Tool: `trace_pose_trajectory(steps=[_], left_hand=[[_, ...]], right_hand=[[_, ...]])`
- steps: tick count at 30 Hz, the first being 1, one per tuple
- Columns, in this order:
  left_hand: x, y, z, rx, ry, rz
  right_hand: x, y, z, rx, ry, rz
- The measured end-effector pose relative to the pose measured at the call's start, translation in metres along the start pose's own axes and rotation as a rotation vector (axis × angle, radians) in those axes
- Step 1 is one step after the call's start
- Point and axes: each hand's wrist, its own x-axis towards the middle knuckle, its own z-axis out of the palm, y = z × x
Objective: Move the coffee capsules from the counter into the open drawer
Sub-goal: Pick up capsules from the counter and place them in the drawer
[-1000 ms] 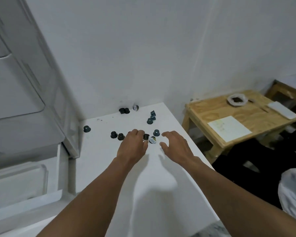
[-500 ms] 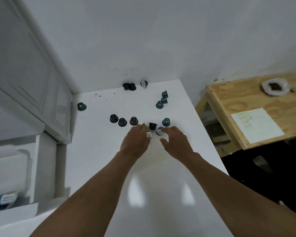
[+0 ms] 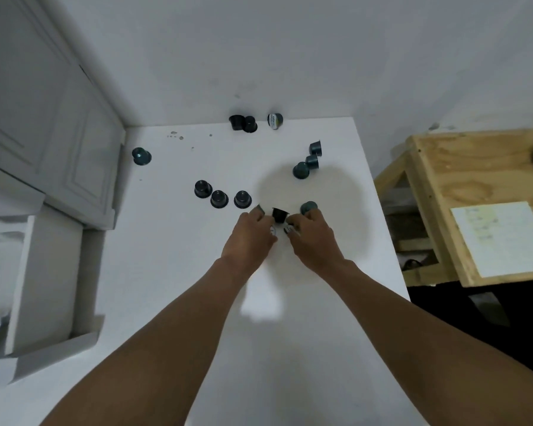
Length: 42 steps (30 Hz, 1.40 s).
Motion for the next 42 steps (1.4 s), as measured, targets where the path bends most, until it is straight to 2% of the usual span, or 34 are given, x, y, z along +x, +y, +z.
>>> trace_pose_trajectory(steps=[5, 11, 19, 24, 29, 34, 42], left_hand=[[-0.002, 0.002, 0.007, -0.096, -0.018, -0.130], [-0.016, 0.006, 0.018, -0.090, -0.005, -0.120], [-0.034, 0.018, 0.004, -0.166, 0.029, -0.211], [-0.058, 0.026, -0.029, -0.295, 0.184, -0.340], [-0.088, 0.020, -0.080, -0.354, 0.394, -0.372], [-0.127, 0.003, -0.132, -0.411, 0.537, -0.440], [-0.219, -0.030, -0.194, -0.360, 0.717, -0.424]], right_hand=[[0.003, 0.006, -0.002, 0.048, 0.027, -0.047], [-0.003, 0.017, -0.006, 0.114, 0.016, -0.069], [-0.020, 0.025, -0.014, 0.138, -0.043, -0.052], [-0.029, -0.002, -0.030, 0.167, -0.001, -0.122], [-0.034, -0.053, -0.049, 0.205, 0.041, -0.239], [-0.053, -0.115, -0.057, 0.229, 0.071, -0.358], [-0.117, -0.203, -0.040, 0.280, 0.096, -0.545]])
